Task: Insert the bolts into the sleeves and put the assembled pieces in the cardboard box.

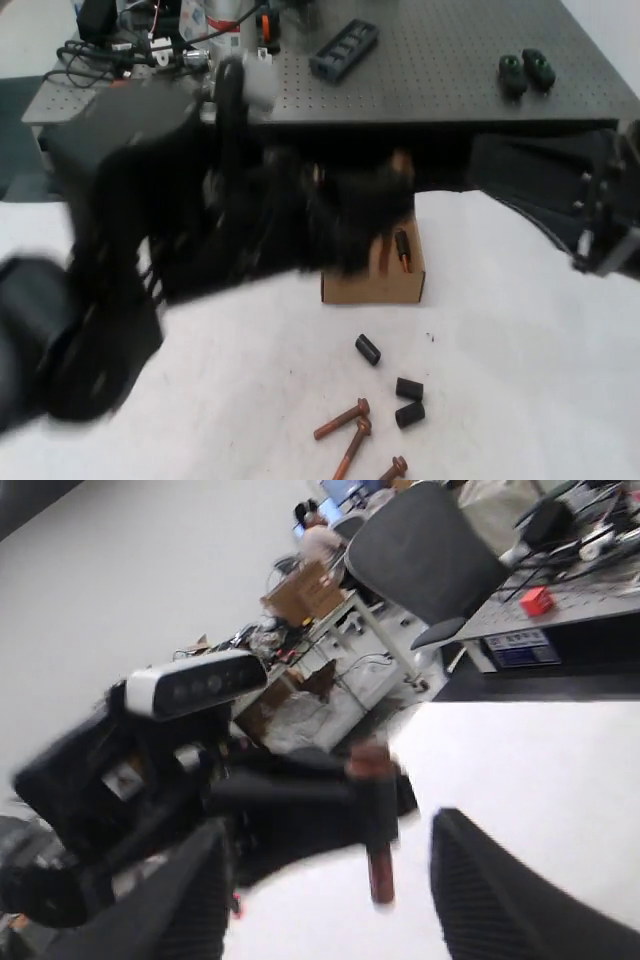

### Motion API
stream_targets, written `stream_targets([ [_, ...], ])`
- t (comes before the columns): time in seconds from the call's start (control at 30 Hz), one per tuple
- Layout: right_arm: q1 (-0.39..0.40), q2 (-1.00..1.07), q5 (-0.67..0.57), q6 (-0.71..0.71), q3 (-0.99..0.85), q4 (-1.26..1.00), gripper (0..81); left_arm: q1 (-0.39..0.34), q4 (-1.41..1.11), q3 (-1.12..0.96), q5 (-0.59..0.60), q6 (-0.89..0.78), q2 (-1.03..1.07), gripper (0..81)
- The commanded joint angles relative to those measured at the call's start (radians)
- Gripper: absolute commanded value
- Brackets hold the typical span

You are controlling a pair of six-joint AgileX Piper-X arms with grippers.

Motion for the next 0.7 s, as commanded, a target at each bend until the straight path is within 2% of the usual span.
stream_targets([
  [0.0, -0.102, -0.062, 0.027, -0.151, -0.008, 0.267, 42.6, 0.002, 0.086, -0.102, -0.077, -0.019, -0.020, 0.7],
  [0.1, -0.145, -0.092, 0.114, -0.259, -0.008, 0.486, 42.6, 0.017, 0.269, -0.330, -0.104, 0.018, 0.161, 0.7],
  [0.2, -0.150, -0.098, 0.215, -0.353, -0.008, 0.671, 42.6, 0.017, 0.479, -0.567, -0.162, 0.086, 0.349, 0.7],
  [0.37, -0.142, -0.098, 0.417, -0.391, -0.005, 0.831, 42.6, 0.021, 0.773, -0.976, -0.209, 0.091, 0.660, 0.7],
  [0.53, -0.143, -0.098, 0.449, -0.396, -0.005, 0.852, 42.6, 0.021, 0.918, -1.263, -0.209, 0.041, 0.894, 0.7],
  [0.67, -0.143, -0.098, 0.462, -0.394, -0.005, 0.860, 42.6, 0.028, 0.943, -1.340, -0.209, -0.022, 0.973, 1.7],
])
